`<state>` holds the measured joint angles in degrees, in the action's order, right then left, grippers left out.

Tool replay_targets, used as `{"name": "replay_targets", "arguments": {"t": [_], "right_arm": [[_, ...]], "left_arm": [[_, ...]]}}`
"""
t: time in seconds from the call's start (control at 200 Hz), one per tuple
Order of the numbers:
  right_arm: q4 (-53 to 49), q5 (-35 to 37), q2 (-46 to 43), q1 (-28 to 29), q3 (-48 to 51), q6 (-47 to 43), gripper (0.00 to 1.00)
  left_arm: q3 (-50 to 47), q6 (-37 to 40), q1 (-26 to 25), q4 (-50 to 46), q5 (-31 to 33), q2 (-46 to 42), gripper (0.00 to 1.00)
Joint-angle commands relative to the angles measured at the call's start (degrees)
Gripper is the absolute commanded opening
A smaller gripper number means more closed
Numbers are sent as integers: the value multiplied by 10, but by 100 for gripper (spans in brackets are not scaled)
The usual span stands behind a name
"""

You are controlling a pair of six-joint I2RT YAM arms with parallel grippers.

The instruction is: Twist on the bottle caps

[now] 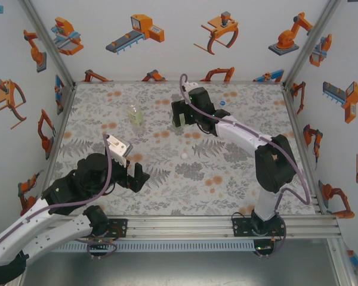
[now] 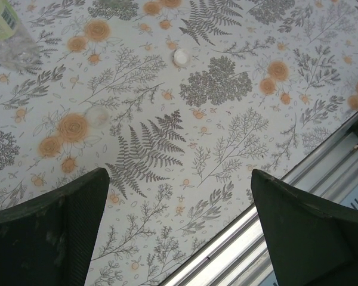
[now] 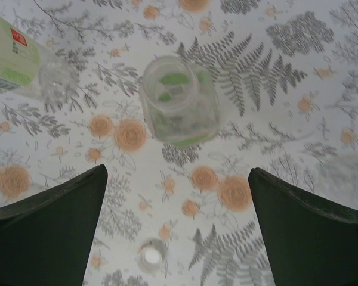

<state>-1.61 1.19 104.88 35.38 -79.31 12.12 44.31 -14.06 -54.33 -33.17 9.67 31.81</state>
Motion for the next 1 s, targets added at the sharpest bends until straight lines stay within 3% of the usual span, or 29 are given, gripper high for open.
{"name": "replay_targets", "arguments": {"t": [0.0, 0.15, 0.371, 0.676, 0.886, 0.996], "right_arm": [[124, -10, 27, 4, 8, -31, 90], [135, 2, 72, 1, -17, -49, 90], [149, -34, 127, -9, -42, -65, 87], [159, -63, 147, -15, -49, -76, 68], [144, -85, 132, -15, -50, -85, 45], [130, -89, 107, -14, -41, -91, 42]], "left_arm": [[-11, -17, 3, -1, 12, -6, 95], [-13, -20, 4, -5, 19, -3, 95], [-22, -30, 4, -12, 30, -6, 95], [-36, -38, 6, 2, 47, -5, 96], [-27, -36, 7, 14, 42, 18, 96], [-15, -30, 8, 18, 31, 30, 96]]}}
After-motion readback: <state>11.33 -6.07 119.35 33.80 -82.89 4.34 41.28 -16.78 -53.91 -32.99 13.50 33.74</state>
